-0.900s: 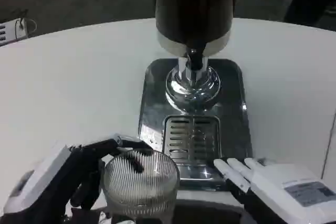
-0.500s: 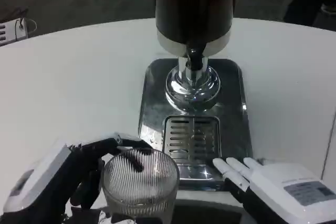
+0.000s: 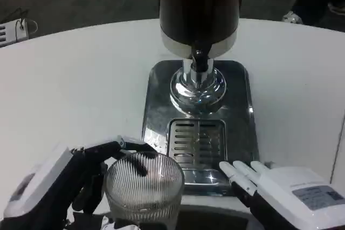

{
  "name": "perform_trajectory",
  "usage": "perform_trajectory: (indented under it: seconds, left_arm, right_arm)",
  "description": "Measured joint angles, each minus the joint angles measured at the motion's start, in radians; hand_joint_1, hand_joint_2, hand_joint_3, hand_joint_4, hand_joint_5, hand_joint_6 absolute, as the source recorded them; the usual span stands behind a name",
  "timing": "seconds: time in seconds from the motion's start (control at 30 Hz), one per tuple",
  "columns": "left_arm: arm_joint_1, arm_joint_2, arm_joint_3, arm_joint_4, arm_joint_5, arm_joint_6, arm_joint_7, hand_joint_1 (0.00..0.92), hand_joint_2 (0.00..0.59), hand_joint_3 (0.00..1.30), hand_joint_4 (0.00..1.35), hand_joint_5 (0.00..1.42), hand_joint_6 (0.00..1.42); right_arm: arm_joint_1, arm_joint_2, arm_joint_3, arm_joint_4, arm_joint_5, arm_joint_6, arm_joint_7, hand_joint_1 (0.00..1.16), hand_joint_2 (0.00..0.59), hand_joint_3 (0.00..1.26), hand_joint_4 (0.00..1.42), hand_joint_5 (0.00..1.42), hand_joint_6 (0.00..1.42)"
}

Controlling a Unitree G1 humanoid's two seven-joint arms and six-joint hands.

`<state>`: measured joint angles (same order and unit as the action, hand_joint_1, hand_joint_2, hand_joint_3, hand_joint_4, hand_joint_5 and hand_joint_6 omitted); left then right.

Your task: Grasp the cup under the faucet to collect the drink, then remove the cup.

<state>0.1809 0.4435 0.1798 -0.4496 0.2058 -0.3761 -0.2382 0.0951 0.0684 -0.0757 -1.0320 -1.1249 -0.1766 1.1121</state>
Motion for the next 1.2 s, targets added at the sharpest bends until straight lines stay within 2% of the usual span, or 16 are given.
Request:
perform_trajectory:
  seconds: [0.33, 0.53, 0.83, 1.1, 1.2]
  left_arm:
    - [-0.038, -0.002, -0.007, 0.038, 0.024, 0.000, 0.000, 0.589, 0.000, 0.99, 1.15, 1.34, 1.42]
    - [-0.089, -0.017, -0.023, 0.088, 0.046, 0.000, 0.007, 0.589, 0.000, 0.99, 1.15, 1.34, 1.42]
    - [-0.276, -0.031, -0.073, 0.240, 0.125, 0.003, 0.051, 0.589, 0.000, 0.99, 1.15, 1.34, 1.42]
    - [-0.471, -0.010, -0.113, 0.476, 0.198, -0.009, 0.092, 0.587, 0.000, 0.99, 1.15, 1.34, 1.42]
    - [-0.515, -0.009, -0.126, 0.550, 0.217, -0.012, 0.121, 0.584, 0.000, 0.99, 1.15, 1.34, 1.42]
  right_arm:
    - [0.000, 0.000, -0.008, 0.000, 0.002, 0.000, 0.000, 0.55, 0.421, 0.00, 0.00, 0.00, 0.00]
    - [0.000, 0.000, -0.024, 0.000, 0.003, -0.001, -0.001, 0.55, 0.421, 0.00, 0.00, 0.00, 0.00]
    - [0.008, 0.001, -0.045, -0.001, 0.016, -0.029, -0.013, 0.55, 0.421, 0.00, 0.00, 0.00, 0.00]
    - [0.011, 0.000, -0.114, -0.001, 0.067, -0.049, -0.019, 0.55, 0.421, 0.00, 0.00, 0.00, 0.00]
    - [0.007, 0.000, -0.127, -0.001, 0.085, -0.054, -0.019, 0.55, 0.421, 0.00, 0.00, 0.00, 0.00]
